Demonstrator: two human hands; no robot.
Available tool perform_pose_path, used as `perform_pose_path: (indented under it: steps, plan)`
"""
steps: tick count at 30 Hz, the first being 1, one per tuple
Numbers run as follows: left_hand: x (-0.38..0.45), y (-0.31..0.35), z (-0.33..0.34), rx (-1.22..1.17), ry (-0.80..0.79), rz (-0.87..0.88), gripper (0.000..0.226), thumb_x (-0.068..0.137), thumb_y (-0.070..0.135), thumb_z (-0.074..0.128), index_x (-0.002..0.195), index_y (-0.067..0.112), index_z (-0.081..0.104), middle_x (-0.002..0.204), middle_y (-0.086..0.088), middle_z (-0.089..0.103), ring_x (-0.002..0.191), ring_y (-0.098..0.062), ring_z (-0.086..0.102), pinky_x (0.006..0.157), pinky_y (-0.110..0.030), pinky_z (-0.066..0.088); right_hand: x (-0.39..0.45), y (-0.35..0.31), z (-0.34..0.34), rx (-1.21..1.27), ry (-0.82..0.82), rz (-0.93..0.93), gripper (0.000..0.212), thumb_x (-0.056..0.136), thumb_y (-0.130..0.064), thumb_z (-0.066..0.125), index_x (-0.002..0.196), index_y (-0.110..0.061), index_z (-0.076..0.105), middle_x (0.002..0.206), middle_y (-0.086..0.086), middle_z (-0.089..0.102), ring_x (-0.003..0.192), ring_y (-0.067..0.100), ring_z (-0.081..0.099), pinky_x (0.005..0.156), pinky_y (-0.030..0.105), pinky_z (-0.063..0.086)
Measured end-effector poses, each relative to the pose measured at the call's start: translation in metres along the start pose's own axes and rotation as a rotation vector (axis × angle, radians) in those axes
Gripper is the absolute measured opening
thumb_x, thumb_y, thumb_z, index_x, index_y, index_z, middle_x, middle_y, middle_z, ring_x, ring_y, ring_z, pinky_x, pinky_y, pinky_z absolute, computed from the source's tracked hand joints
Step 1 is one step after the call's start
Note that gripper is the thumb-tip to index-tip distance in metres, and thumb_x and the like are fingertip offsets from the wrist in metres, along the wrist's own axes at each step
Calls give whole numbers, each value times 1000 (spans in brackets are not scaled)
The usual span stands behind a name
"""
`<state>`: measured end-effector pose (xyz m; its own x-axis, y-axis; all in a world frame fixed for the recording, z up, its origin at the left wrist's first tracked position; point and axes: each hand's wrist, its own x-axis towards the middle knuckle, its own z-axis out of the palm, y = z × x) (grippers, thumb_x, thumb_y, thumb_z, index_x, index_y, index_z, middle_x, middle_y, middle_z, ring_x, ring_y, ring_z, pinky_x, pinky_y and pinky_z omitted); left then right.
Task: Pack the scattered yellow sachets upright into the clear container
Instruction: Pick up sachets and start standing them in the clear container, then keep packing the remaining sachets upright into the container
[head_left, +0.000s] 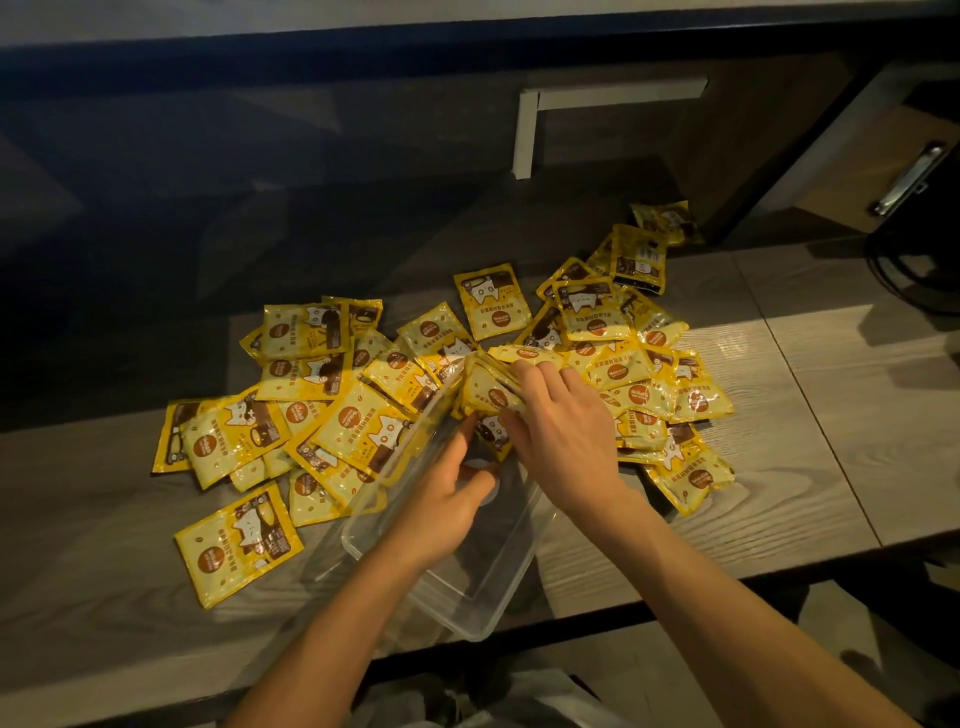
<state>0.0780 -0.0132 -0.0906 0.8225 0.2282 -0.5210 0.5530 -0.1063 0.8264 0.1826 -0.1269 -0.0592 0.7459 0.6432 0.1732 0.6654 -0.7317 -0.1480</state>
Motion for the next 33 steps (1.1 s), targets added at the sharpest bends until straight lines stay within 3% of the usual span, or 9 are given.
perform_pose_path:
  steps: [2, 6, 10, 13, 18, 21, 25, 29, 33]
  plan:
    - [0, -2, 0, 25, 1, 27, 66, 99, 29, 53, 151, 52, 18, 108, 22, 56, 105, -5, 58, 101, -40, 49, -2, 2, 0, 25, 22, -36, 46, 86, -26, 72, 124, -5, 59, 100, 9, 64, 85, 29, 58, 66, 39, 49]
    - [0, -1, 1, -59, 37, 87, 55, 99, 15, 52, 144, 43, 36, 134, 26, 52, 120, 15, 50, 96, -9, 42, -4, 2, 1, 43, 78, -66, 43, 87, -27, 71, 124, -8, 62, 98, 7, 66, 85, 30, 58, 67, 41, 49]
    - [7, 1, -1, -19, 54, 88, 36, 100, 22, 53, 136, 28, 51, 130, 9, 52, 124, -4, 51, 110, -36, 40, -4, 0, 3, -32, 51, 19, 47, 83, -35, 73, 122, -11, 61, 103, 5, 67, 95, 31, 58, 73, 41, 44]
    - [8, 7, -2, 36, 34, 101, 40, 96, 28, 53, 136, 28, 50, 126, 8, 47, 125, -4, 49, 112, -38, 38, -5, -1, 3, 37, 52, 48, 46, 81, -34, 74, 118, -10, 62, 113, 10, 62, 114, 36, 54, 85, 46, 48]
    - [8, 11, -6, 98, -4, 85, 55, 93, 37, 51, 146, 23, 43, 139, 9, 47, 132, -7, 45, 112, -40, 38, -6, 0, -2, 53, -14, 71, 48, 85, -37, 70, 120, -6, 58, 107, 12, 60, 95, 33, 55, 76, 44, 49]
    - [9, 9, -9, 159, -59, 65, 57, 101, 27, 52, 154, 26, 30, 150, 17, 35, 140, -5, 34, 112, -31, 31, -10, 2, -8, 44, -43, 124, 47, 83, -38, 70, 115, -6, 57, 102, 12, 58, 90, 31, 54, 71, 42, 49]
    - [15, 12, -12, 324, -116, 55, 67, 101, 29, 52, 158, 26, 18, 163, 7, 21, 150, -12, 21, 117, -27, 18, -24, 1, -14, 11, -98, 180, 57, 83, -38, 68, 126, -6, 51, 103, 12, 57, 88, 31, 59, 59, 37, 49]
    - [15, 16, -8, 353, -202, 78, 70, 100, 28, 53, 159, 27, 15, 164, -1, 23, 148, -17, 26, 120, -35, 24, -35, 2, -20, -36, -141, 210, 63, 84, -40, 68, 135, -12, 45, 99, 10, 57, 65, 27, 60, 43, 26, 29]
    - [9, 18, 1, 440, -124, 166, 66, 92, 15, 59, 151, 28, 34, 144, -6, 52, 128, -25, 53, 105, -39, 44, -51, 0, -19, -63, -163, 215, 66, 83, -44, 67, 134, -10, 42, 100, 9, 58, 53, 25, 60, 37, 22, 18]
